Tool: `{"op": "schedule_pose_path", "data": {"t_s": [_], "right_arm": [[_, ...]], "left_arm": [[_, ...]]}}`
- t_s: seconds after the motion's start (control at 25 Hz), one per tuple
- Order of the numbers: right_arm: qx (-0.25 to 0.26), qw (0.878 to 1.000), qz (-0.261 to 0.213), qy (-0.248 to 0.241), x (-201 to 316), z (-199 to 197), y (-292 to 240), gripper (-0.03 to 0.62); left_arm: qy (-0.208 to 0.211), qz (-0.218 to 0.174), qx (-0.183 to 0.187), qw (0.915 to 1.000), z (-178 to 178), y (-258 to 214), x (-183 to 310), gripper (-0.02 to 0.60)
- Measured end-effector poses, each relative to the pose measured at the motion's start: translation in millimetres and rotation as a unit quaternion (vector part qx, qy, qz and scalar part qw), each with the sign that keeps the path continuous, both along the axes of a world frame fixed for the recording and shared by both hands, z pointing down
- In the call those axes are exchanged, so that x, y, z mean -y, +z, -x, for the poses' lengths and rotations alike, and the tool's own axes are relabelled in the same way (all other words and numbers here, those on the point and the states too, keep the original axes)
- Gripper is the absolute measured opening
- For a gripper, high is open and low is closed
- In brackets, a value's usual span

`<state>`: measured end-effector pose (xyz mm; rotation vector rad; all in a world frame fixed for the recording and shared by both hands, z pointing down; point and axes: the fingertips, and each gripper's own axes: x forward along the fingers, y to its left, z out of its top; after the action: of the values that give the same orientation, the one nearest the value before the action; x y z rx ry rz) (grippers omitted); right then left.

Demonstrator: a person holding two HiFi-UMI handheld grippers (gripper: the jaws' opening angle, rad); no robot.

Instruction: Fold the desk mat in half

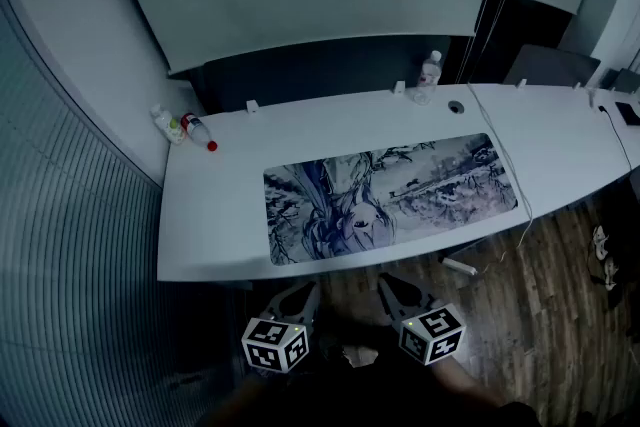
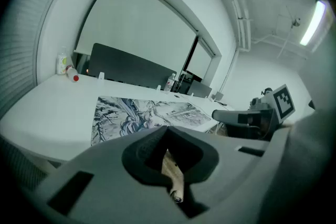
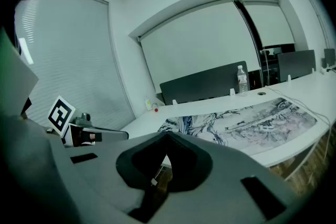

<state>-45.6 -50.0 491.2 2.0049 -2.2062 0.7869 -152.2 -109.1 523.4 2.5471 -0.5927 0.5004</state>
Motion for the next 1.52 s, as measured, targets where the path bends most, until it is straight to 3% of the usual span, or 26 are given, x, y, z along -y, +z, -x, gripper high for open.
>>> {"op": "schedule_pose_path", "data": {"t_s": [0.8, 1.52], "right_arm": [[-0.041, 0.999, -0.006, -0.007, 11, 2, 6, 0.026], [-0.057, 0.992, -0.009, -0.111, 70, 66, 21, 0.026]], "left_arm": [[-0.014, 0.005, -0.002, 0.9999, 8, 2, -3, 0.006], [-0.102, 0.007, 0.003, 0.9948, 78, 5, 5, 0.006]]}}
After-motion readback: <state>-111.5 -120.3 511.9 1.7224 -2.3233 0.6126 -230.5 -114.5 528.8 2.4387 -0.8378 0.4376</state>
